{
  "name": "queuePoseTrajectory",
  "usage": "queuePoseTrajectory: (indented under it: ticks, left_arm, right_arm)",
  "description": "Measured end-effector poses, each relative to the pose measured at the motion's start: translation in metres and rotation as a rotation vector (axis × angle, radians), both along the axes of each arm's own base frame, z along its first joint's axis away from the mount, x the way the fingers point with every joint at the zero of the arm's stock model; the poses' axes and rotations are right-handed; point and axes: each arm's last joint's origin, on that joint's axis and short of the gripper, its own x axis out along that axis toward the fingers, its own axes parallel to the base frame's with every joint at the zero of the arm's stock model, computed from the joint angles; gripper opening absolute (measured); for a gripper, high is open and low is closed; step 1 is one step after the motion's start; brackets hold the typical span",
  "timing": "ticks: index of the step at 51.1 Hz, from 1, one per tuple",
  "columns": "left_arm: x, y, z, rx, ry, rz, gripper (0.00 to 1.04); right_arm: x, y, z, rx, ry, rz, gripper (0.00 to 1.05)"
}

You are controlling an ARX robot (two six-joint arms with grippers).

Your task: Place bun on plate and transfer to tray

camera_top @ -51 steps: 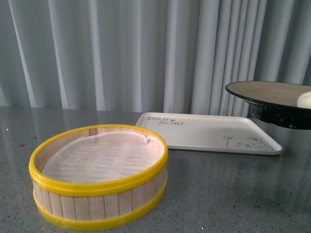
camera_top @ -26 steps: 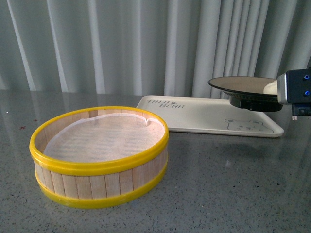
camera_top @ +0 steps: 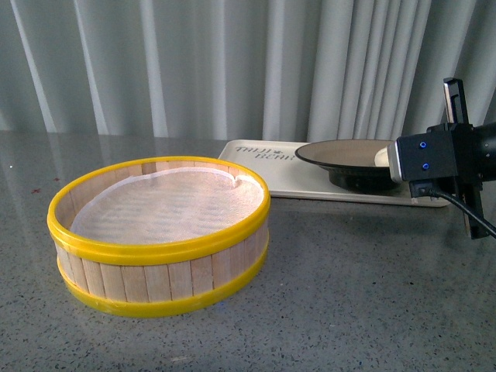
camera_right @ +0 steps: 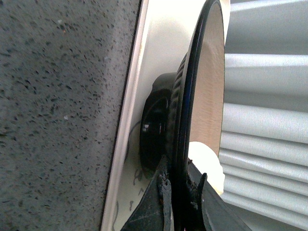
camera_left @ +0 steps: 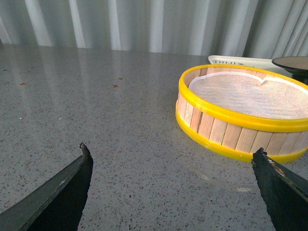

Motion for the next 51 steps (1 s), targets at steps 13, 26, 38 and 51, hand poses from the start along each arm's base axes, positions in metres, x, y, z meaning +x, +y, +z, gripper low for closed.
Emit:
queuePoseTrajectory:
  ticks: [13, 26, 38, 51]
  left_arm:
    - [0.0, 0.0, 0.0, 0.0, 0.0, 0.0, 0.98]
    - [0.0, 0.0, 0.0, 0.0, 0.0, 0.0, 0.98]
    - [0.0, 0.0, 0.0, 0.0, 0.0, 0.0, 0.98]
    - [0.0, 0.0, 0.0, 0.0, 0.0, 0.0, 0.98]
  right_arm:
    - [0.02, -0.01, -0.006, 0.0, 0.002, -0.019, 0.02]
    - [0.032, -0.01, -0.013, 0.017, -0.01, -0.028, 0.02]
    - [0.027, -0.002, -0.019, 0.043, -0.023, -0.041, 0.36]
    - [-0.014, 0.022, 0.009, 0.221, 0.023, -0.109, 0.76]
